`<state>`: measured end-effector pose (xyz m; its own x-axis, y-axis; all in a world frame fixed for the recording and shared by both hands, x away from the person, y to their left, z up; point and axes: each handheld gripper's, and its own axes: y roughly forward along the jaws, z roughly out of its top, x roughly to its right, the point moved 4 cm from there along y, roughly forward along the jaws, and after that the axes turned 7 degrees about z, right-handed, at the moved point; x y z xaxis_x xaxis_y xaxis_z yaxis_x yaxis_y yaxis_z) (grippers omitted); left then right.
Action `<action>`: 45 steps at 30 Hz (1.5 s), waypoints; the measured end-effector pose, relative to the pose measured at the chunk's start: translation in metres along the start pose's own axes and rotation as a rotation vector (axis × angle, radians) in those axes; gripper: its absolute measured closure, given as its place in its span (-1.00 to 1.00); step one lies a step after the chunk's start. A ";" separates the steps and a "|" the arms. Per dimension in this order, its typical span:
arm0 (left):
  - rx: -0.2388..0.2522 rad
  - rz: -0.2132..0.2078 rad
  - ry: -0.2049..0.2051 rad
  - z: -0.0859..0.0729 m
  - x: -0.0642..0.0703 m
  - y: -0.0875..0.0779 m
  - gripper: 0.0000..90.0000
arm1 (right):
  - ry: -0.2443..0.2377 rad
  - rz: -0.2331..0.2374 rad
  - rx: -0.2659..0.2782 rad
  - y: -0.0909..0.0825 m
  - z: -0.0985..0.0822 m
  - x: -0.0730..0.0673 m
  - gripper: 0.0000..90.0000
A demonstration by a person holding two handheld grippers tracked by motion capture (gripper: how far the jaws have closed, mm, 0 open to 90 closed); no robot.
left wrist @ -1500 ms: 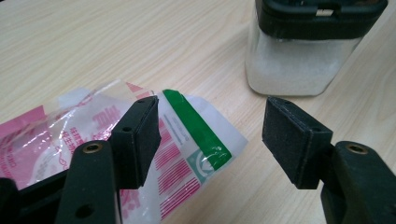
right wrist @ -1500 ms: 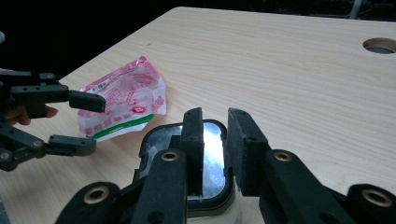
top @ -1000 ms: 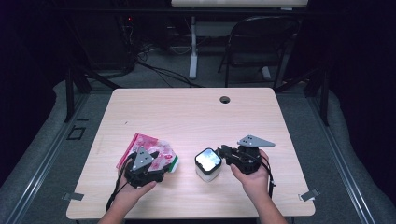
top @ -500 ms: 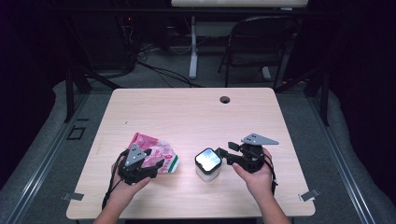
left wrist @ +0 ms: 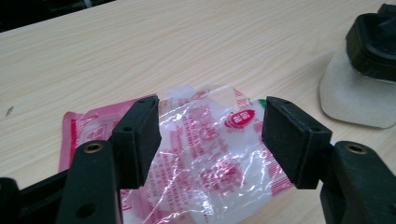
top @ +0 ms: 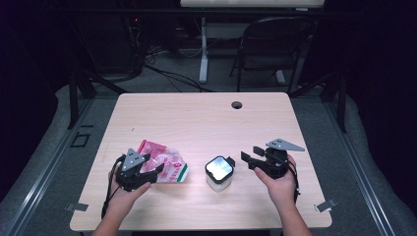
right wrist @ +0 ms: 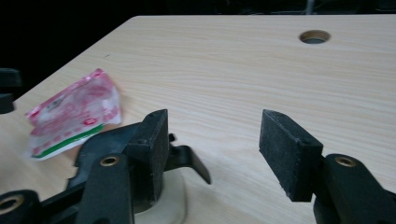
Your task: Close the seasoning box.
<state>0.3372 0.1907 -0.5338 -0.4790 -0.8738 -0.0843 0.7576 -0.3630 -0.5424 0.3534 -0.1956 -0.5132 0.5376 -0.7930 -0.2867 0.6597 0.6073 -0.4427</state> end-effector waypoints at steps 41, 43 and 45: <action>-0.116 0.136 -0.139 -0.044 -0.059 0.028 -0.17 | 0.133 -0.231 -0.156 0.018 -0.052 0.075 -0.08; -0.120 0.137 -0.142 -0.045 -0.060 0.028 -0.17 | 0.130 -0.238 -0.153 0.018 -0.053 0.076 -0.08; -0.127 0.137 -0.147 -0.046 -0.061 0.029 -0.17 | 0.127 -0.242 -0.148 0.018 -0.053 0.076 -0.08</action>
<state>0.3679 0.2479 -0.5832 -0.2988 -0.9532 -0.0466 0.7449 -0.2024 -0.6358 0.3784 -0.2470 -0.5879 0.2986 -0.9190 -0.2574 0.6718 0.3939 -0.6273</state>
